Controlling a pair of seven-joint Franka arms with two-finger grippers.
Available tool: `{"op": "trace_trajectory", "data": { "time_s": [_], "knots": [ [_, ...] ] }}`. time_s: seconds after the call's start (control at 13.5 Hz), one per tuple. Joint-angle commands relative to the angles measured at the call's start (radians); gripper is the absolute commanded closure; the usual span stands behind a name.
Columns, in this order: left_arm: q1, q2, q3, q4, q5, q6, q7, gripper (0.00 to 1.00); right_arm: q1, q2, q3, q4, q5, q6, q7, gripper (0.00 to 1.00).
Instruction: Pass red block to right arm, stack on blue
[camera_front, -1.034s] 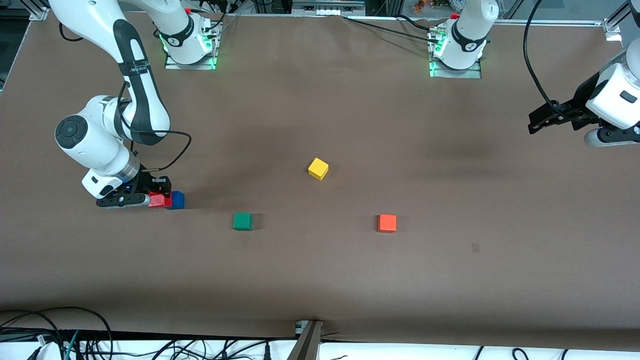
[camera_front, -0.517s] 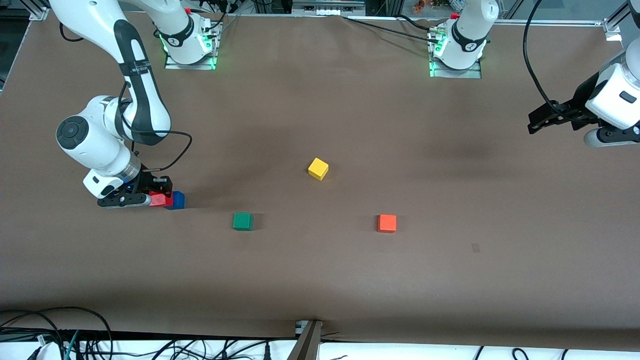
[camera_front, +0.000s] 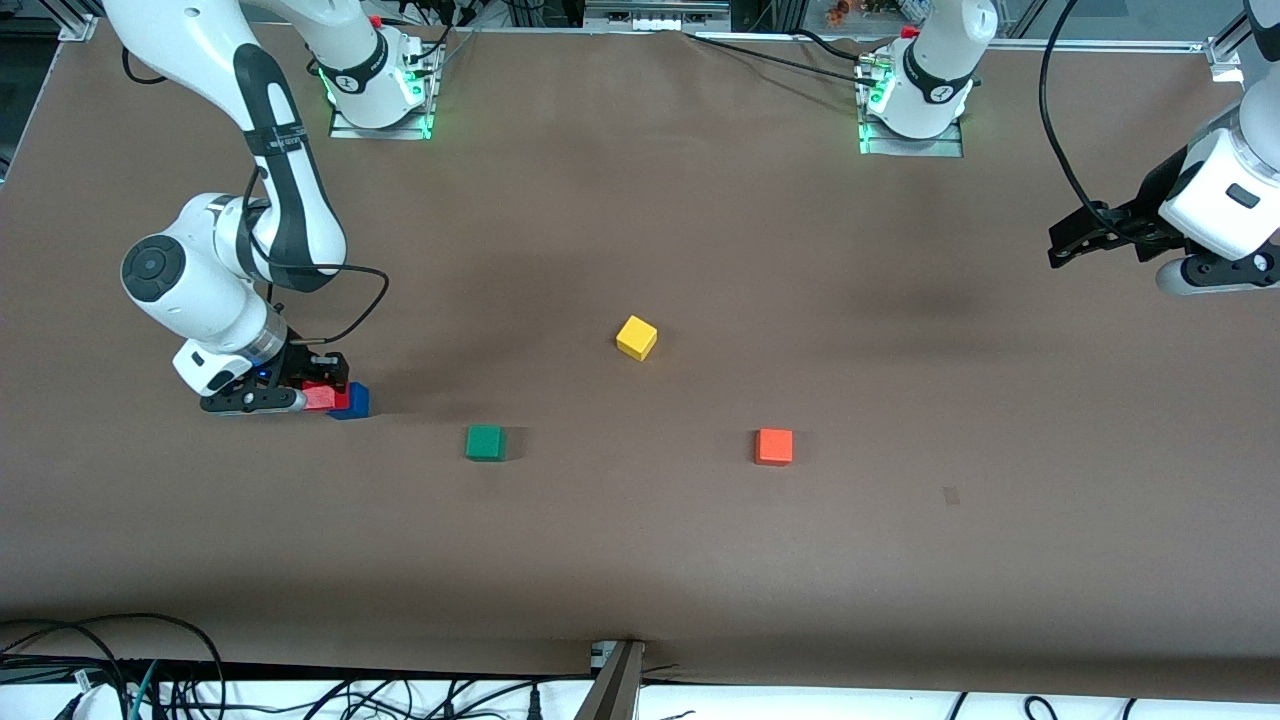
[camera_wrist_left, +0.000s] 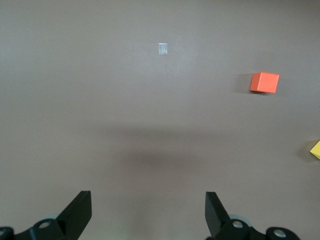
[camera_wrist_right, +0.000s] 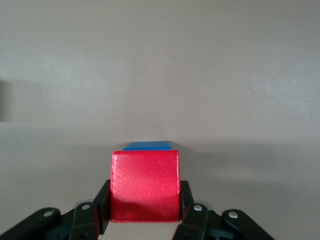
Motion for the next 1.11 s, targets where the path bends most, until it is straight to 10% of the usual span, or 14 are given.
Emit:
{"op": "trace_trajectory", "data": {
  "time_s": [0.0,1.03],
  "knots": [
    [0.003,-0.009,-0.002,-0.013,-0.006,0.009,0.000,0.00,0.009,-0.009,-0.001,-0.015,-0.019,0.015,0.028,1.00],
    [0.005,-0.008,0.000,-0.013,-0.006,0.009,0.000,0.00,0.009,0.005,0.001,-0.018,-0.019,0.038,0.048,1.00]
  ]
}}
